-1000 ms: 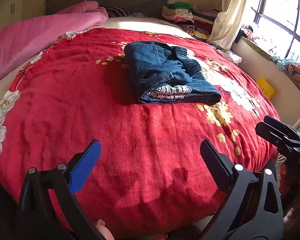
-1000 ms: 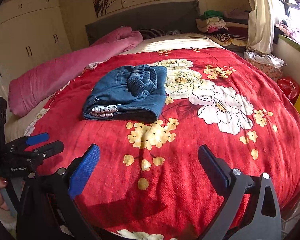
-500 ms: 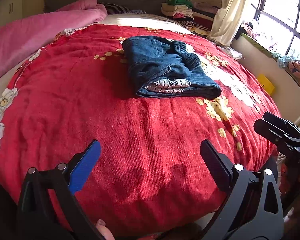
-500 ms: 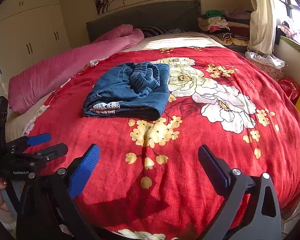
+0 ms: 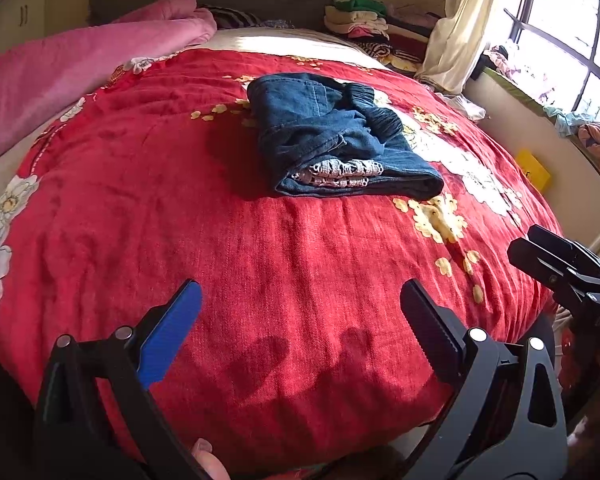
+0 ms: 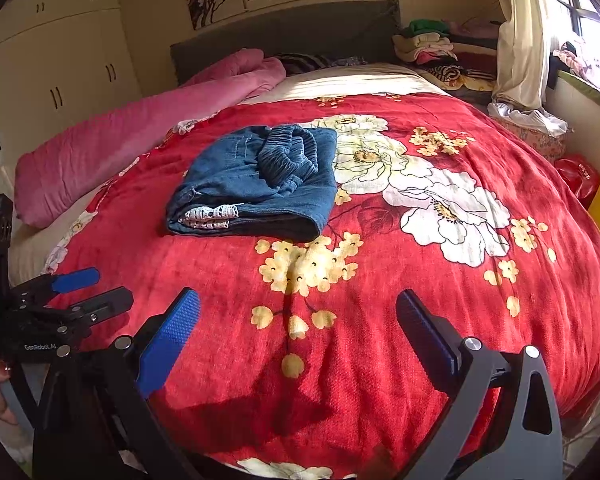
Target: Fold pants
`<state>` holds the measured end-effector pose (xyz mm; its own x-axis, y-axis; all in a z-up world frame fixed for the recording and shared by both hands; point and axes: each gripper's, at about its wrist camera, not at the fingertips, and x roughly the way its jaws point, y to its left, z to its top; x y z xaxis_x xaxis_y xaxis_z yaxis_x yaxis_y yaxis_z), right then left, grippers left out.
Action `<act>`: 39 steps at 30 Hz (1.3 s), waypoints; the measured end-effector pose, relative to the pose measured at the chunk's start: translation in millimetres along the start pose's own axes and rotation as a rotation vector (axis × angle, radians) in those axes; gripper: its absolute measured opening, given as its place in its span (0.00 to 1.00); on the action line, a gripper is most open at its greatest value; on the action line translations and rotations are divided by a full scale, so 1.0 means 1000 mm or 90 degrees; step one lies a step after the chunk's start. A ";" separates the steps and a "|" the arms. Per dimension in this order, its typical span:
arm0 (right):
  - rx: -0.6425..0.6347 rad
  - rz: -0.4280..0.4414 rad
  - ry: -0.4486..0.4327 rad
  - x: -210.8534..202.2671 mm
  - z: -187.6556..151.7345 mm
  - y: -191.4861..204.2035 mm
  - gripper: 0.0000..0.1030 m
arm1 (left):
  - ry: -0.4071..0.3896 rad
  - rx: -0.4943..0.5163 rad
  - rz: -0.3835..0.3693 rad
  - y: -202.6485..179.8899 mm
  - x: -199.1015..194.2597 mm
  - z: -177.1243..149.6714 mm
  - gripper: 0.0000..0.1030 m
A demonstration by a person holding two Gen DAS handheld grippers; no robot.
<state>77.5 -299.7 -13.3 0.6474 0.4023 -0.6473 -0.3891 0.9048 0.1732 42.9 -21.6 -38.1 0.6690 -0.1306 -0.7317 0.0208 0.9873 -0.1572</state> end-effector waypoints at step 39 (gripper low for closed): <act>0.000 -0.017 0.000 -0.001 0.004 0.002 0.95 | -0.006 -0.004 0.007 0.003 -0.002 0.003 0.91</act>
<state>78.5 -298.4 -9.4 0.6574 0.3779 -0.6520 -0.3720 0.9151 0.1554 43.8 -18.4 -34.6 0.6760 -0.1185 -0.7273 0.0084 0.9881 -0.1533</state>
